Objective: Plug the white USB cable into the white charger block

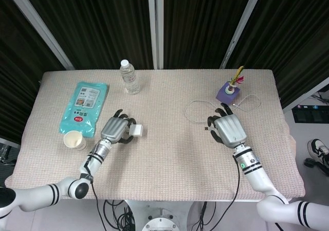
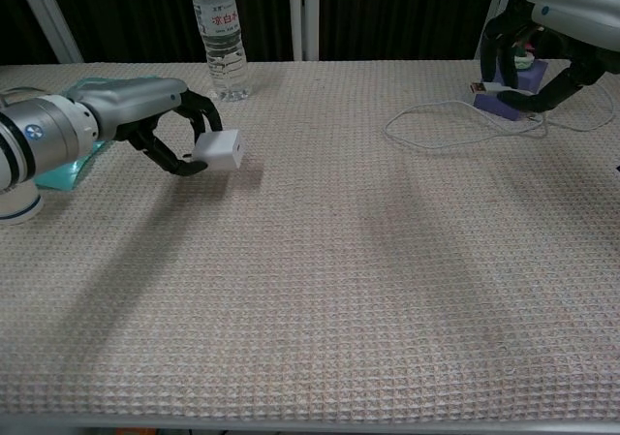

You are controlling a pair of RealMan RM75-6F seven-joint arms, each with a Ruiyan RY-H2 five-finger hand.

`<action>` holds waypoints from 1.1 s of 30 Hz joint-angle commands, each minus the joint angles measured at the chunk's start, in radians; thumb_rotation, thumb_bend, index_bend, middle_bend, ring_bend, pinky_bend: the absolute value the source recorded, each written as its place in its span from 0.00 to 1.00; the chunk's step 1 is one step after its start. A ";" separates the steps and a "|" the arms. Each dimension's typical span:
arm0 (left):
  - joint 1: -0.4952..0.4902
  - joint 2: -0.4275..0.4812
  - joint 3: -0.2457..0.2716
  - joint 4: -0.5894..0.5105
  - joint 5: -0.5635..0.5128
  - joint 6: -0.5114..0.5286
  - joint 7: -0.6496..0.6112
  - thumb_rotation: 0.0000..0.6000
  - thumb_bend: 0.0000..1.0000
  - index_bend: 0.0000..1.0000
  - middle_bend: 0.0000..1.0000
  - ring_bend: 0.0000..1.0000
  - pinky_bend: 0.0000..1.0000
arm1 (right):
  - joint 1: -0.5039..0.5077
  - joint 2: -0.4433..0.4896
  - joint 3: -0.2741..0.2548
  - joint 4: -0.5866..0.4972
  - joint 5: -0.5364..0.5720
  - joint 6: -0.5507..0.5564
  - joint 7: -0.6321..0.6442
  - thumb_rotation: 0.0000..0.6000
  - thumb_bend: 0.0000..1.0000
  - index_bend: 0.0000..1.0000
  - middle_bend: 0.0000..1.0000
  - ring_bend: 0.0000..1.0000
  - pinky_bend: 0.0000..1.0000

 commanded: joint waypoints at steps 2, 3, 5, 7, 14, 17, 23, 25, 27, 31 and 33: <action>0.036 0.051 -0.009 -0.091 -0.048 0.079 0.062 0.80 0.38 0.45 0.42 0.19 0.04 | 0.043 -0.042 0.023 -0.013 0.034 -0.037 -0.027 1.00 0.33 0.58 0.56 0.24 0.12; 0.039 0.057 -0.011 -0.106 -0.058 0.091 0.077 0.79 0.38 0.45 0.42 0.19 0.04 | 0.056 -0.056 0.028 -0.013 0.045 -0.047 -0.041 1.00 0.33 0.58 0.56 0.24 0.12; 0.042 0.066 -0.016 -0.138 -0.071 0.115 0.103 0.78 0.38 0.45 0.42 0.20 0.04 | 0.087 -0.094 0.041 -0.008 0.078 -0.067 -0.073 1.00 0.33 0.58 0.56 0.25 0.12; 0.042 0.073 -0.019 -0.162 -0.073 0.130 0.116 0.78 0.38 0.45 0.42 0.20 0.04 | 0.114 -0.128 0.053 0.004 0.110 -0.083 -0.098 1.00 0.33 0.58 0.56 0.25 0.12; 0.038 0.084 -0.021 -0.233 -0.049 0.178 0.158 0.78 0.38 0.45 0.42 0.20 0.04 | 0.207 -0.253 0.113 0.089 0.236 -0.115 -0.139 1.00 0.33 0.58 0.55 0.25 0.12; 0.033 0.081 -0.024 -0.246 -0.045 0.191 0.175 0.78 0.38 0.45 0.42 0.20 0.04 | 0.237 -0.287 0.137 0.116 0.275 -0.120 -0.141 1.00 0.33 0.58 0.55 0.25 0.12; 0.018 0.071 -0.029 -0.268 -0.047 0.204 0.211 0.78 0.38 0.45 0.42 0.20 0.04 | 0.296 -0.349 0.174 0.166 0.344 -0.119 -0.156 1.00 0.33 0.58 0.55 0.25 0.12; 0.013 0.067 -0.031 -0.273 -0.046 0.210 0.221 0.78 0.38 0.45 0.42 0.20 0.04 | 0.313 -0.364 0.185 0.179 0.367 -0.121 -0.155 1.00 0.33 0.58 0.55 0.25 0.12; 0.009 0.064 -0.030 -0.276 -0.043 0.215 0.232 0.78 0.38 0.45 0.42 0.20 0.04 | 0.330 -0.375 0.193 0.188 0.389 -0.125 -0.157 1.00 0.33 0.58 0.55 0.25 0.12; 0.004 0.060 -0.026 -0.280 -0.041 0.222 0.250 0.78 0.38 0.45 0.42 0.20 0.04 | 0.358 -0.390 0.201 0.201 0.419 -0.127 -0.167 1.00 0.33 0.58 0.55 0.25 0.12; 0.001 0.058 -0.025 -0.282 -0.042 0.224 0.258 0.78 0.38 0.45 0.42 0.20 0.04 | 0.370 -0.396 0.201 0.208 0.434 -0.124 -0.176 1.00 0.33 0.58 0.55 0.25 0.11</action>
